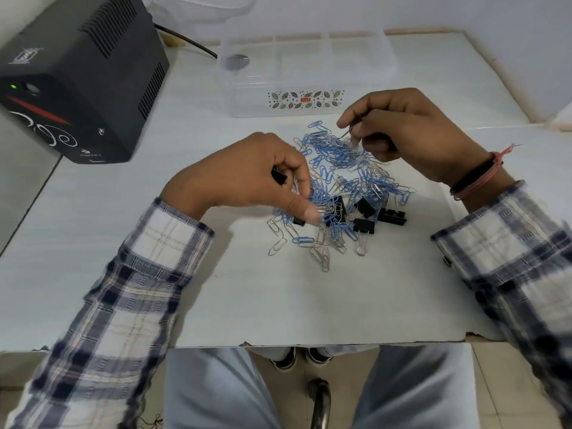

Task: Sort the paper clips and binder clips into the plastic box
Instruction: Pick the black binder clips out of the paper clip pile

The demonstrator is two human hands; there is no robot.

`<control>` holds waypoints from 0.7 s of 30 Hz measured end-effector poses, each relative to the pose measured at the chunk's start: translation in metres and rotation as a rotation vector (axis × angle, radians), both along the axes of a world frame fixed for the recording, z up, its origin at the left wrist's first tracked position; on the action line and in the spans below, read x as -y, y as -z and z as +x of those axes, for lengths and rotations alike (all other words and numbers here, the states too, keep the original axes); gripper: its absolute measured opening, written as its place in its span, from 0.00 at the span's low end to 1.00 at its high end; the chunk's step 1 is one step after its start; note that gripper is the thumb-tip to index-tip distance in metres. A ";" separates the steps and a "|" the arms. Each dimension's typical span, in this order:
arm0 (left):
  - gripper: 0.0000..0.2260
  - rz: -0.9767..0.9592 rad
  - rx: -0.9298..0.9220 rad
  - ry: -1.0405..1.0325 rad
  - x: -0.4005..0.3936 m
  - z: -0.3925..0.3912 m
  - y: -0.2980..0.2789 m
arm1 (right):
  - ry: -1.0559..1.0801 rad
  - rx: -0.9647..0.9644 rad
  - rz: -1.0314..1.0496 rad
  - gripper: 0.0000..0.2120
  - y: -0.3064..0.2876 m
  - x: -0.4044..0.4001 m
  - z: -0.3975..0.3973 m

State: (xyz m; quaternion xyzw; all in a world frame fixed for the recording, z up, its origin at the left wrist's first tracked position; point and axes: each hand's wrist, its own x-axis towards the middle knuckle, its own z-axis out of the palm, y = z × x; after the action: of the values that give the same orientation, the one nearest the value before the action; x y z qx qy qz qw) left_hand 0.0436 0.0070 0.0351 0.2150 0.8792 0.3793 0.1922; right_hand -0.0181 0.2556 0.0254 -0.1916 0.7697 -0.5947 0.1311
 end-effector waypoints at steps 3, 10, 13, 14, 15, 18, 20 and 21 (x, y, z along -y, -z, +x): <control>0.16 -0.133 0.010 0.095 -0.003 0.001 0.003 | -0.037 0.058 -0.012 0.08 0.000 0.000 0.001; 0.13 -0.137 0.010 0.058 0.002 -0.003 0.008 | -0.156 0.065 0.024 0.03 -0.002 -0.004 0.004; 0.13 -0.091 0.055 0.034 0.006 -0.004 0.008 | -0.201 0.075 0.136 0.08 -0.002 -0.006 0.005; 0.14 -0.068 0.069 0.029 0.007 -0.004 0.008 | -0.227 0.072 0.197 0.09 -0.003 -0.007 0.005; 0.14 -0.042 0.082 0.021 0.009 -0.004 0.008 | -0.261 0.060 0.270 0.09 -0.003 -0.007 0.006; 0.14 0.040 0.101 -0.004 0.011 -0.005 0.006 | -0.389 0.015 0.452 0.12 -0.003 -0.006 0.010; 0.13 0.086 0.089 -0.022 0.012 -0.004 0.005 | -0.426 0.006 0.495 0.15 -0.003 -0.004 0.012; 0.13 0.107 0.077 -0.032 0.012 -0.005 0.005 | -0.431 0.002 0.502 0.16 -0.004 -0.003 0.012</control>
State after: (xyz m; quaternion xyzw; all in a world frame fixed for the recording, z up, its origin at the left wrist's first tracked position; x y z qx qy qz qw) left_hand 0.0391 -0.0048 0.0299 0.1961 0.8531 0.4366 0.2079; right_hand -0.0058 0.2590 0.0290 -0.3115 0.8338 -0.3451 0.2977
